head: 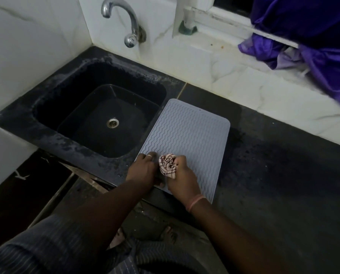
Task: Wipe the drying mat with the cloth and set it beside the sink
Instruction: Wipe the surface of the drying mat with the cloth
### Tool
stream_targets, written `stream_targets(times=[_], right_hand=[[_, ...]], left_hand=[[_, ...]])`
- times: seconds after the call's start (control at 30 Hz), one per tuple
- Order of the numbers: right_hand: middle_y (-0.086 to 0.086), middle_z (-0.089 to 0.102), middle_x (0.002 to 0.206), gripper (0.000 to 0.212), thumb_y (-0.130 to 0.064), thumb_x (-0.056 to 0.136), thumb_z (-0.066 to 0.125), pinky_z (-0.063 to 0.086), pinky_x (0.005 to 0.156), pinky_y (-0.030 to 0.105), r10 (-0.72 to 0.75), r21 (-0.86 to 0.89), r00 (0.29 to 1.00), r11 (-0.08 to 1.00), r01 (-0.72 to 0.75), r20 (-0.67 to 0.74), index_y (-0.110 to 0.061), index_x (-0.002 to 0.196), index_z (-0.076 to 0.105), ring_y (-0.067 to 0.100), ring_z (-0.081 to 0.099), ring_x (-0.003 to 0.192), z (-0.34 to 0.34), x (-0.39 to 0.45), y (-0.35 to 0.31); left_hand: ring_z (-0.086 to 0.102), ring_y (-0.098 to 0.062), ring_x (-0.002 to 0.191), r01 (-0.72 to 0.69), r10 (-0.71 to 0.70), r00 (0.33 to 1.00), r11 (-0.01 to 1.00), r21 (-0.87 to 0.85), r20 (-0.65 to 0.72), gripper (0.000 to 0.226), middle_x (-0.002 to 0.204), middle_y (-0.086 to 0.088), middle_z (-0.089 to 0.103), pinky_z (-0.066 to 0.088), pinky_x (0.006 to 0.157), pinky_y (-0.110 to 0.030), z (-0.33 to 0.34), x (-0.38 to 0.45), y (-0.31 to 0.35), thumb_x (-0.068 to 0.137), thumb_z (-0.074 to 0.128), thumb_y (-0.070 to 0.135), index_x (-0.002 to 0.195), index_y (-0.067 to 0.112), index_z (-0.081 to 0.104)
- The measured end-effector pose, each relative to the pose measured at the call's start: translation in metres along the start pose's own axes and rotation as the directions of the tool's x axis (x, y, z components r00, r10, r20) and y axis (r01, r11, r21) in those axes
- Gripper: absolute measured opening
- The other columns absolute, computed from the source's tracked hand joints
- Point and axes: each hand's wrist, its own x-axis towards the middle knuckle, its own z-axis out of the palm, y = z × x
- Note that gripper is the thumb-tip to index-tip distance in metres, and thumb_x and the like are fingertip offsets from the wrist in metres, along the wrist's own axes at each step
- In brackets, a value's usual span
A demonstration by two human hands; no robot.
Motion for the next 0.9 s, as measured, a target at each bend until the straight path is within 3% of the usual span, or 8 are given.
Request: stream_targets(times=[0.1, 0.17, 0.27, 0.47, 0.67, 0.8, 0.9], right_hand=[[-0.010, 0.067, 0.105, 0.038, -0.026, 0.091, 0.077, 0.054, 0.075, 0.024, 0.127, 0.235, 0.992, 0.964, -0.126, 0.012, -0.024, 0.112, 0.046, 0.007, 0.067, 0.094, -0.028, 0.022, -0.007], [-0.008, 0.064, 0.106, 0.039, -0.019, 0.091, 0.075, 0.054, 0.080, 0.029, 0.202, 0.282, 0.975, 0.944, -0.168, -0.093, -0.023, 0.115, 0.045, 0.012, 0.065, 0.099, -0.048, 0.046, -0.007], [0.001, 0.064, 0.106, 0.039, -0.015, 0.093, 0.068, 0.053, 0.082, 0.035, 0.200, 0.153, 0.948, 0.974, -0.166, -0.246, -0.017, 0.120, 0.039, 0.024, 0.066, 0.098, -0.059, 0.080, -0.005], [0.016, 0.065, 0.112, 0.062, -0.012, 0.094, 0.062, 0.057, 0.082, 0.042, 0.013, -0.311, 0.996, 0.949, -0.041, -0.093, -0.010, 0.144, 0.025, 0.032, 0.067, 0.097, -0.028, 0.086, -0.001], [0.016, 0.066, 0.110, 0.068, -0.009, 0.092, 0.061, 0.056, 0.078, 0.040, -0.042, -0.437, 0.999, 0.899, 0.046, 0.020, -0.006, 0.148, 0.023, 0.032, 0.067, 0.094, -0.013, 0.051, -0.006], [0.014, 0.067, 0.107, 0.067, -0.013, 0.090, 0.065, 0.056, 0.075, 0.040, -0.044, -0.386, 0.999, 0.921, 0.051, 0.027, -0.006, 0.145, 0.028, 0.030, 0.066, 0.092, -0.003, 0.014, -0.008], [0.015, 0.067, 0.103, 0.061, -0.014, 0.084, 0.064, 0.057, 0.072, 0.043, 0.028, -0.299, 0.997, 0.953, -0.050, -0.077, -0.009, 0.136, 0.032, 0.033, 0.067, 0.089, 0.005, 0.004, -0.007]], left_hand=[[0.026, -0.030, 0.145, -0.015, 0.015, 0.998, 1.000, 0.003, 0.058, 0.085, 0.166, -0.001, 0.022, 0.045, 0.108, -0.045, -0.004, 0.000, -0.002, 0.080, 0.078, 0.057, 0.154, 0.035, 0.042], [0.023, -0.031, 0.148, -0.019, 0.017, 0.995, 1.000, 0.015, 0.097, 0.091, 0.167, -0.002, 0.019, 0.044, 0.110, -0.048, -0.006, 0.000, -0.002, 0.082, 0.076, 0.059, 0.158, 0.037, 0.033], [0.021, -0.032, 0.148, -0.037, 0.033, 0.993, 0.999, 0.037, 0.110, 0.093, 0.168, -0.003, 0.017, 0.044, 0.110, -0.050, -0.007, -0.001, -0.002, 0.083, 0.074, 0.061, 0.160, 0.035, 0.028], [0.024, -0.035, 0.148, -0.035, 0.019, 0.992, 0.991, 0.131, 0.124, 0.094, 0.168, -0.007, 0.016, 0.041, 0.111, -0.051, -0.004, 0.001, 0.002, 0.085, 0.071, 0.062, 0.161, 0.033, 0.023], [0.030, -0.033, 0.144, -0.043, 0.033, 0.997, 0.989, 0.141, 0.073, 0.086, 0.165, -0.007, 0.023, 0.044, 0.106, -0.046, -0.004, 0.003, 0.003, 0.085, 0.074, 0.054, 0.158, 0.034, 0.033], [0.036, -0.031, 0.139, -0.007, 0.003, 0.999, 0.997, 0.074, 0.052, 0.066, 0.159, -0.004, 0.033, 0.049, 0.102, -0.046, -0.005, 0.003, 0.004, 0.087, 0.076, 0.040, 0.146, 0.024, 0.051], [0.054, -0.036, 0.120, 0.025, -0.023, 1.000, 0.995, -0.097, 0.019, 0.042, 0.131, -0.012, 0.055, 0.053, 0.092, -0.044, -0.011, 0.009, 0.003, 0.093, 0.046, 0.038, 0.117, 0.012, 0.070]])
